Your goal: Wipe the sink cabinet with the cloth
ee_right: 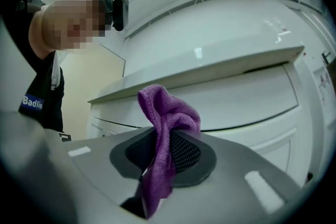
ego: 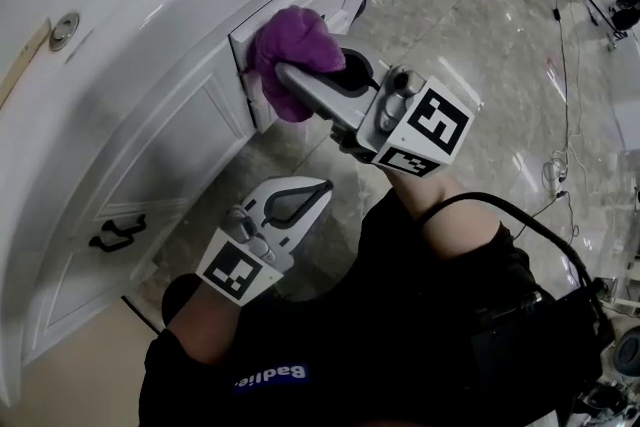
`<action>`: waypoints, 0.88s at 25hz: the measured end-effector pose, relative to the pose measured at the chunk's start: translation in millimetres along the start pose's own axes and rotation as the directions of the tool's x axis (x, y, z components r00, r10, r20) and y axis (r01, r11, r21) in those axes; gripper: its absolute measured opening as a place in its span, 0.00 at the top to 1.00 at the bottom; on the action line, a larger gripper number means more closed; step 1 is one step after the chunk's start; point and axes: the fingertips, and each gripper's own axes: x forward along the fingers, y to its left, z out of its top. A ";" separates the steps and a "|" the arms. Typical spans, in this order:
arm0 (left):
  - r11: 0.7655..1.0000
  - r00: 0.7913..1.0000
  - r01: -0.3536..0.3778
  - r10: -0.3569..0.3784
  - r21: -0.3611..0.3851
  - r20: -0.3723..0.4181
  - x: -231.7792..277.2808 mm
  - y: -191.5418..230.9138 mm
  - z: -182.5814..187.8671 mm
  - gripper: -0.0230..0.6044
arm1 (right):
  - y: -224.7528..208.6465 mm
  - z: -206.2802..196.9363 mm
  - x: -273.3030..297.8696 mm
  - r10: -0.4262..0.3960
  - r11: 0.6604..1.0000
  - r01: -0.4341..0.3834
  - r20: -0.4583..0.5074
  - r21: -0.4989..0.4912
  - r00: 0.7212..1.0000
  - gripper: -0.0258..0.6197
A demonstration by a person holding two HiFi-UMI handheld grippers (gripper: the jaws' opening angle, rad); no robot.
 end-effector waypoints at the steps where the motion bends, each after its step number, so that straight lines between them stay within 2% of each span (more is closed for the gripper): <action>1: 1.000 1.000 0.005 -0.005 0.001 -0.002 0.6 -1.5 0.2 0.96 | 5.4 5.7 5.8 0.018 0.999 -0.018 0.009 -0.036 1.000 0.86; 3: 1.000 1.000 0.009 -0.009 0.002 0.002 1.6 -3.4 1.9 0.96 | 11.1 -0.2 16.1 0.039 0.997 -0.039 -0.003 -0.063 0.999 0.86; 7: 1.000 1.000 0.007 -0.007 -0.003 0.017 1.4 -2.8 6.1 0.96 | 9.4 -38.0 19.4 0.017 1.000 -0.017 -0.037 -0.005 0.999 0.86; 12: 1.000 1.000 0.009 -0.009 -0.013 0.019 2.1 -3.8 4.3 0.96 | 5.1 -106.0 14.5 -0.005 0.998 0.013 -0.130 0.062 0.992 0.86; 22: 0.999 1.000 0.031 -0.031 -0.030 -0.002 15.1 -3.2 -7.8 0.96 | 1.9 -209.3 7.1 0.013 0.987 0.037 -0.304 0.158 0.953 0.86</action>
